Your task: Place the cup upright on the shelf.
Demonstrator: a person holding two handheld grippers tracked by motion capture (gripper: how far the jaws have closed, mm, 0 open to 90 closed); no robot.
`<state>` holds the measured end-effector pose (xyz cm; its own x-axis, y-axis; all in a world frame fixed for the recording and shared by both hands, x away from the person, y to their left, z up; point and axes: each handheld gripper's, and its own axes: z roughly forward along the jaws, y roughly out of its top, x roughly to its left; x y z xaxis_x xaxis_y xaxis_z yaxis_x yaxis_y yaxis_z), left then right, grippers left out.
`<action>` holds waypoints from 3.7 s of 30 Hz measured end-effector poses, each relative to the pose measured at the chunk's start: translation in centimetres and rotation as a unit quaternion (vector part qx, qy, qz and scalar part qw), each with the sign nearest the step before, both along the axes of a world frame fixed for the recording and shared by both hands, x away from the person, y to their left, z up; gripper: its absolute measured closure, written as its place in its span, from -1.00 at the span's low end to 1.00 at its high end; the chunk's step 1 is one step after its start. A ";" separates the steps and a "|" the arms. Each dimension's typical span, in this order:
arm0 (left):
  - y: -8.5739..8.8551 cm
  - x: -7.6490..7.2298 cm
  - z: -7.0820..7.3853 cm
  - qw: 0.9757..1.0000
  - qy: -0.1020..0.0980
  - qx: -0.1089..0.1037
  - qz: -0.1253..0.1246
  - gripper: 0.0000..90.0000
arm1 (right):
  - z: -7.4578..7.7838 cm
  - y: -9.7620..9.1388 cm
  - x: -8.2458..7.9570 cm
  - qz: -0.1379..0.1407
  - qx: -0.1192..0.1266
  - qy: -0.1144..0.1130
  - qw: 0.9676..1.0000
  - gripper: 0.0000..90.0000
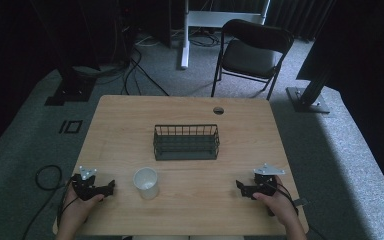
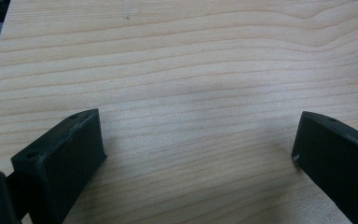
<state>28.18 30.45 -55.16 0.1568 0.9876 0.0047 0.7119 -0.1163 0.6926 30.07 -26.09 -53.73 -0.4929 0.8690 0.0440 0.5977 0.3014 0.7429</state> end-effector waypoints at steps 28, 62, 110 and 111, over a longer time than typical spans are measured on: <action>0.0 0.0 0.0 1.000 0.000 0.000 -0.003 -0.95 | 1.2 6.9 -0.5 0.110 0.021 -0.020 0.994 -0.75; -0.1 0.0 0.0 1.000 0.001 0.000 -0.006 -0.95 | 1.8 15.0 -1.4 0.241 0.042 -0.033 0.969 -0.75; 0.0 0.0 0.0 1.000 0.000 0.000 -0.006 -0.95 | 2.6 25.5 -1.1 0.329 0.077 -0.067 0.939 -0.74; 0.0 0.0 0.0 1.000 0.000 0.000 -0.006 -0.95 | 2.7 25.6 -1.0 0.329 0.077 -0.067 0.939 -0.74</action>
